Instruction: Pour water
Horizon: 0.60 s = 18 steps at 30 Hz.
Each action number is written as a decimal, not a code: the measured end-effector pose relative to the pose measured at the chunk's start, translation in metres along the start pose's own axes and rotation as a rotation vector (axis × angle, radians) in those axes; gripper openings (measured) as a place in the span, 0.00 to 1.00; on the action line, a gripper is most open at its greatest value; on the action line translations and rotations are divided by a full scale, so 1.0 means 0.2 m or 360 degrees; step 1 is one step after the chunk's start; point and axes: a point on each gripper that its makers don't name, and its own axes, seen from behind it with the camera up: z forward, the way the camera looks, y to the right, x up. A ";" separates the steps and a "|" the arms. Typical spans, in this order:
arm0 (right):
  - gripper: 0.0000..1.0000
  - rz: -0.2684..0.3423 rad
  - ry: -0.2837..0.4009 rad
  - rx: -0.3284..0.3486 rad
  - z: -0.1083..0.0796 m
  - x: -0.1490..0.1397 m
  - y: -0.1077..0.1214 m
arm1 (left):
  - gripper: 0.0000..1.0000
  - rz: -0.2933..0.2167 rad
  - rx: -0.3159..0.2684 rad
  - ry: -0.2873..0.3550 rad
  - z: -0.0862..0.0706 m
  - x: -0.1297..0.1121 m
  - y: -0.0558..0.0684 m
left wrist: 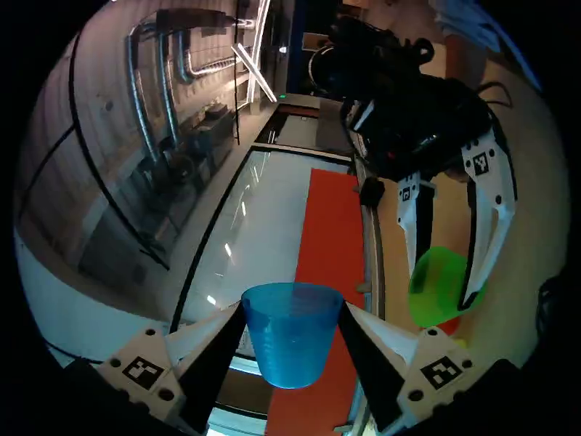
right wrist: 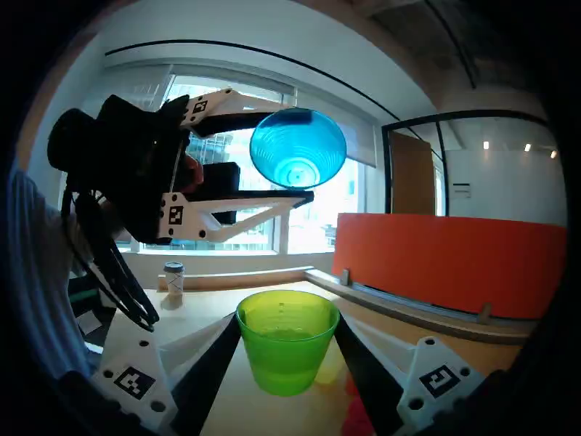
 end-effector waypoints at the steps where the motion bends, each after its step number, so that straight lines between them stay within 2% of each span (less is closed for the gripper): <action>1: 0.91 0.0001 0.0002 0.0000 0.00 0.00 0.00 | 0.87 -0.0038 0.0004 -0.0003 0.00 -0.01 0.00; 8: 0.91 0.0005 0.0011 -0.0005 -0.01 0.01 0.01 | 0.87 -0.0328 0.0029 -0.0019 0.00 -0.06 -0.02; 18: 0.91 0.0009 0.0023 -0.0013 -0.02 0.03 0.02 | 0.87 -0.0842 0.0063 -0.0003 -0.02 -0.08 -0.08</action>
